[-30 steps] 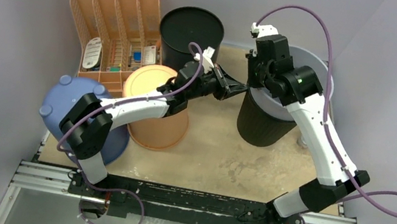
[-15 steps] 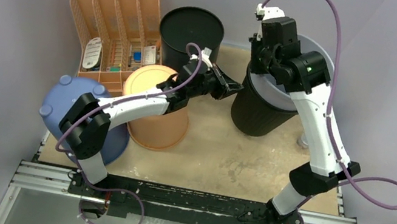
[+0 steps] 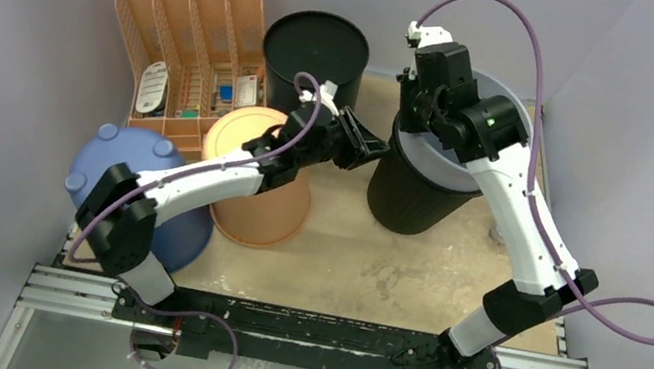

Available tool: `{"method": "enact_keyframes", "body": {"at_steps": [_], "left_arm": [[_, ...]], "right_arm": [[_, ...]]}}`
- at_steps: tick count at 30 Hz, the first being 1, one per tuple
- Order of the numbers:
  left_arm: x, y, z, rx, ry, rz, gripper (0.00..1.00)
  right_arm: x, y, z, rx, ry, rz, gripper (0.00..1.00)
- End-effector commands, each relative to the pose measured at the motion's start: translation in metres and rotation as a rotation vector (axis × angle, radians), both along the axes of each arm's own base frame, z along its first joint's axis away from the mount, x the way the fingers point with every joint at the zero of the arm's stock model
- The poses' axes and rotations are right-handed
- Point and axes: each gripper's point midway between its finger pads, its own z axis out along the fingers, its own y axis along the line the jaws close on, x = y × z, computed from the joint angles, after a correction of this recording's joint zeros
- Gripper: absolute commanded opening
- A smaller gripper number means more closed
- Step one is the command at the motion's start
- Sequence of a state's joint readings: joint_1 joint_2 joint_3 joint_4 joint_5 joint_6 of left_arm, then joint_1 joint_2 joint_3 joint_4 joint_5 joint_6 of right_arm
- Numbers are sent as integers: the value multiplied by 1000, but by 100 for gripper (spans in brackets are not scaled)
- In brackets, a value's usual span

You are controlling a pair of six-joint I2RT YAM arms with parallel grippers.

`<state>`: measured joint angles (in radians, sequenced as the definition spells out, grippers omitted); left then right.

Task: Turn the large container upside down
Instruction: Adjust the container in the container.

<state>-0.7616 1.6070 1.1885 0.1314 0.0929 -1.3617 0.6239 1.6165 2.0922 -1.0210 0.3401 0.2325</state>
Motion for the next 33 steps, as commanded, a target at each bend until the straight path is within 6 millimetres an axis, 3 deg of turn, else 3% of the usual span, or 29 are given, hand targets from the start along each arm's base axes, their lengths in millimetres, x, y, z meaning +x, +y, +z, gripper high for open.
{"method": "enact_keyframes", "body": {"at_steps": [1, 3, 5, 21, 28, 33], "left_arm": [[-7, 23, 71, -40, -182, 50, 35], [-6, 22, 74, -21, -195, 45, 43], [-5, 18, 73, -3, -194, 36, 45], [-14, -8, 85, -28, -222, -48, 43], [-10, -13, 69, 3, -186, -51, 32], [-8, -14, 47, 50, -126, -47, 8]], "right_arm": [[7, 5, 34, 78, -134, -16, 0], [9, 6, 33, 81, -134, -15, 0], [11, 7, 34, 86, -141, -23, 0], [17, 16, 30, 98, -122, -20, 0], [13, 21, 40, 136, -132, -3, 0], [9, 30, 44, 150, -128, 34, 0]]}}
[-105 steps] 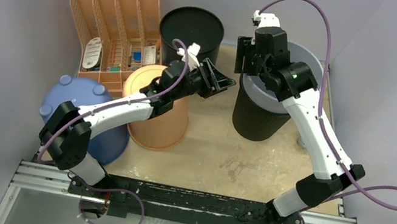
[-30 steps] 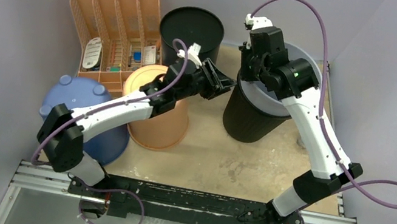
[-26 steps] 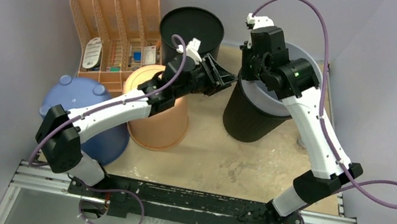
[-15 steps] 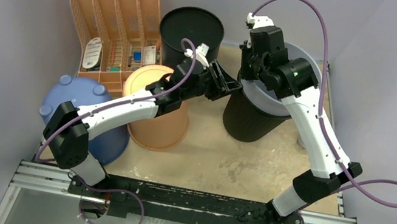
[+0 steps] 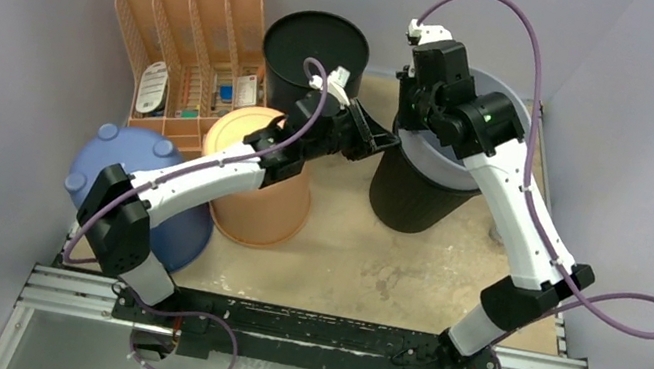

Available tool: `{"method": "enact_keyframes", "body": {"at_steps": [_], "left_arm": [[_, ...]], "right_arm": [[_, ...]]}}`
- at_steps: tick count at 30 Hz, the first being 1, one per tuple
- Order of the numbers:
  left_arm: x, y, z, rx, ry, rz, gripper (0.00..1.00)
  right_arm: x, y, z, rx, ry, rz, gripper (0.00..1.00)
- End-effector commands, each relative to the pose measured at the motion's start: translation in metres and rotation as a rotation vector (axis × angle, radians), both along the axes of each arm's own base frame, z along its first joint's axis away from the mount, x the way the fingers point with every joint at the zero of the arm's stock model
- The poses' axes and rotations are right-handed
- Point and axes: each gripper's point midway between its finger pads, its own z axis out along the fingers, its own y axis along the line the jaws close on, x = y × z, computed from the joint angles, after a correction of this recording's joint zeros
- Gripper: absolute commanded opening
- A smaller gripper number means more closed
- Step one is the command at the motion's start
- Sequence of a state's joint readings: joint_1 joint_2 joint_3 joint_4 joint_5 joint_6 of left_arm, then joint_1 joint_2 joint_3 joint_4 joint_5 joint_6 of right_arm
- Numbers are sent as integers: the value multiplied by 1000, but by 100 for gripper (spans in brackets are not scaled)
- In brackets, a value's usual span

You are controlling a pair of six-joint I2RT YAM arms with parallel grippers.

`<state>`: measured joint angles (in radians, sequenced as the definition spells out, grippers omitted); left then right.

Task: Turn the large container upside down
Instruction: Adjust the container in the container.

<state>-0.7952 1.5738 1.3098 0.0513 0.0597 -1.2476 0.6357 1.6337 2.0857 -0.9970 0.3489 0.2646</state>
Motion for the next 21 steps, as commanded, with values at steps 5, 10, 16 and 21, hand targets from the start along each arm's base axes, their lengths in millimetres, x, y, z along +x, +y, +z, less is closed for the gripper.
{"method": "enact_keyframes", "body": {"at_steps": [5, 10, 16, 21], "left_arm": [[-3, -12, -27, 30, 106, -43, 0], [0, -11, -37, 56, 147, -34, 0], [13, 8, -53, 166, 173, 49, 0], [13, 8, -68, 171, 208, 51, 0]], "right_arm": [[-1, 31, 63, 99, -149, 79, 0], [-9, 30, 83, 47, -197, 69, 0], [-19, 25, 110, 90, -286, 90, 0], [-27, 29, 137, 186, -371, 133, 0]]}}
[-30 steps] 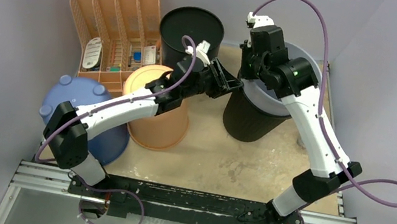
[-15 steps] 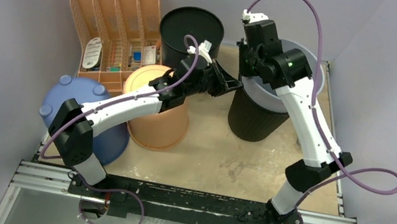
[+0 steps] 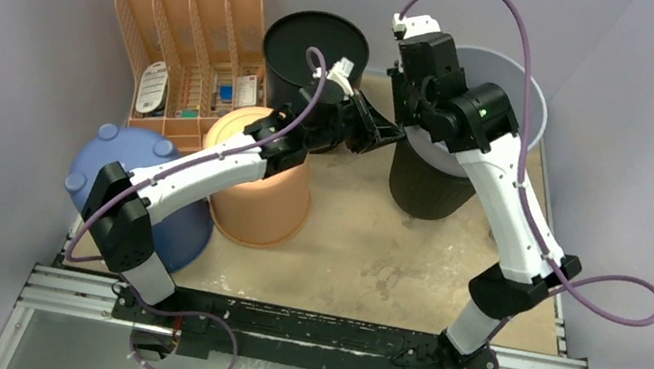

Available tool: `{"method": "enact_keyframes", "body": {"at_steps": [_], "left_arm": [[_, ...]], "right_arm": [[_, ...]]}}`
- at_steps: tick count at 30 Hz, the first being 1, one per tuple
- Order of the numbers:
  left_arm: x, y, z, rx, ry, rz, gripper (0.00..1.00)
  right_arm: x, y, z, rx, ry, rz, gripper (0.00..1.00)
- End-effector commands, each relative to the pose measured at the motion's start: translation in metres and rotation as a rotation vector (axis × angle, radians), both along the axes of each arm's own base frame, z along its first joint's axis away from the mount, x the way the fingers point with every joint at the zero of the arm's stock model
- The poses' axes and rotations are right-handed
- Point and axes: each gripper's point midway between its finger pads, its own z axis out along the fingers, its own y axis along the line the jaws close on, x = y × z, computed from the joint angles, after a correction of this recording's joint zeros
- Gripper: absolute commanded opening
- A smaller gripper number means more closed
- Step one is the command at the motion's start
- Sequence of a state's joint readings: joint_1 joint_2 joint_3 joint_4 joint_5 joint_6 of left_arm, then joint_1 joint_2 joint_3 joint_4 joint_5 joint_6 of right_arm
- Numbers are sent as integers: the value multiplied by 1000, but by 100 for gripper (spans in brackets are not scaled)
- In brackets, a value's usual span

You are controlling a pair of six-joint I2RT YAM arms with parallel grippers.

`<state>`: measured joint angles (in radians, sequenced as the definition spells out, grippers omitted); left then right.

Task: Turn the large container upside down
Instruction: Adjust the container in the container.

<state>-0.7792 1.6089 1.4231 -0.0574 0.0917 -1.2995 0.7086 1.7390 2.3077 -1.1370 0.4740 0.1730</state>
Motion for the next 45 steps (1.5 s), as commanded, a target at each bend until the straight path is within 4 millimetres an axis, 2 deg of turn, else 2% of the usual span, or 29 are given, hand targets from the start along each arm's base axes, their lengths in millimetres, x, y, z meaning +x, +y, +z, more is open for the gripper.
{"method": "enact_keyframes", "body": {"at_steps": [1, 6, 14, 22, 28, 31, 38, 45], "left_arm": [[7, 13, -85, 193, 145, 54, 0], [6, 20, -97, 213, 160, 80, 0], [1, 19, -126, 230, 216, 68, 0], [1, 37, -139, 341, 166, 88, 0], [-6, 39, -151, 331, 190, 80, 0], [-7, 38, -150, 323, 187, 72, 0], [-8, 40, -133, 299, 147, 69, 0], [-14, 40, -131, 285, 135, 48, 0]], "right_arm": [[-26, 25, 123, 356, -330, 139, 0], [-32, 23, 144, 417, -383, 147, 0], [-35, 16, 159, 444, -425, 132, 0], [-41, -1, 160, 464, -417, 56, 0], [-46, -5, 162, 500, -432, 51, 0], [-47, -3, 159, 494, -426, 64, 0], [-41, 7, 129, 425, -365, 96, 0], [-38, 9, 139, 371, -407, 143, 0]]}}
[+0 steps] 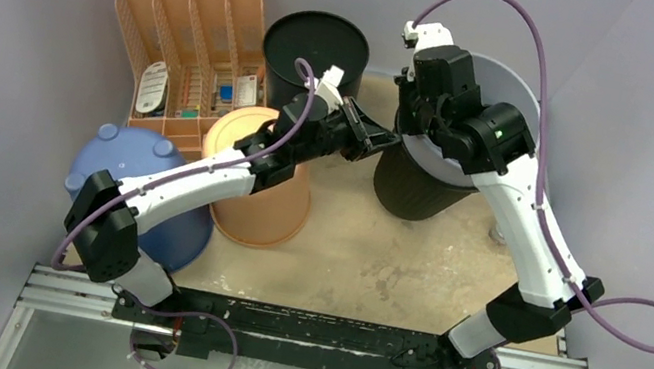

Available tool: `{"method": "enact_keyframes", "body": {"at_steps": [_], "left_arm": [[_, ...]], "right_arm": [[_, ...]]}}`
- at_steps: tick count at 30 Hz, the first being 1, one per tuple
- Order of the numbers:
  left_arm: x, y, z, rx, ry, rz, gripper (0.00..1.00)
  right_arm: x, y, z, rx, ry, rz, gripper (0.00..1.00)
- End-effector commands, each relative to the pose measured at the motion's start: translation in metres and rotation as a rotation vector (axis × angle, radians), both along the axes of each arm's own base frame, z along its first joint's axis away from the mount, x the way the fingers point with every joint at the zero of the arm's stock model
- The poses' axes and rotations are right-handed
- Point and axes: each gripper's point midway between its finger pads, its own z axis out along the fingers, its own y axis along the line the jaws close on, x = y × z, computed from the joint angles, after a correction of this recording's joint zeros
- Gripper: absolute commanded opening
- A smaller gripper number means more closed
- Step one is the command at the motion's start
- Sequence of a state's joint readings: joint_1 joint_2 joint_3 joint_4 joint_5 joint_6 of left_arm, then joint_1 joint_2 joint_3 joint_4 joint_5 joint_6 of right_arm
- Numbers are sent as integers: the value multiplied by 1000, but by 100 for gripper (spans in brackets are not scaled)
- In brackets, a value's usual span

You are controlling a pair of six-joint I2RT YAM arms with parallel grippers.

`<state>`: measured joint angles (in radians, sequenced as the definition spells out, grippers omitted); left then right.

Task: Turn the large container upside down
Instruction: Adjust the container in the container.

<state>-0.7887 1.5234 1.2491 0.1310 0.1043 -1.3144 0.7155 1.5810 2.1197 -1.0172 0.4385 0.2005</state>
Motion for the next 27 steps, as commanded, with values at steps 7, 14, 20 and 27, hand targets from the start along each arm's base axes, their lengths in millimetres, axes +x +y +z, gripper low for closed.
{"method": "enact_keyframes", "body": {"at_steps": [7, 14, 20, 27], "left_arm": [[-1, 41, -118, 341, 124, 80, 3], [-6, 53, -95, 261, 32, 115, 23], [-17, 55, -92, 210, 15, 88, 47], [-17, 60, -66, 158, -16, 107, 51]], "right_arm": [[-20, 16, 103, 189, -303, 159, 0], [-33, 7, 83, 137, -275, 195, 0], [-46, 3, 77, 134, -277, 243, 0], [-54, -4, 65, 77, -266, 274, 0]]}}
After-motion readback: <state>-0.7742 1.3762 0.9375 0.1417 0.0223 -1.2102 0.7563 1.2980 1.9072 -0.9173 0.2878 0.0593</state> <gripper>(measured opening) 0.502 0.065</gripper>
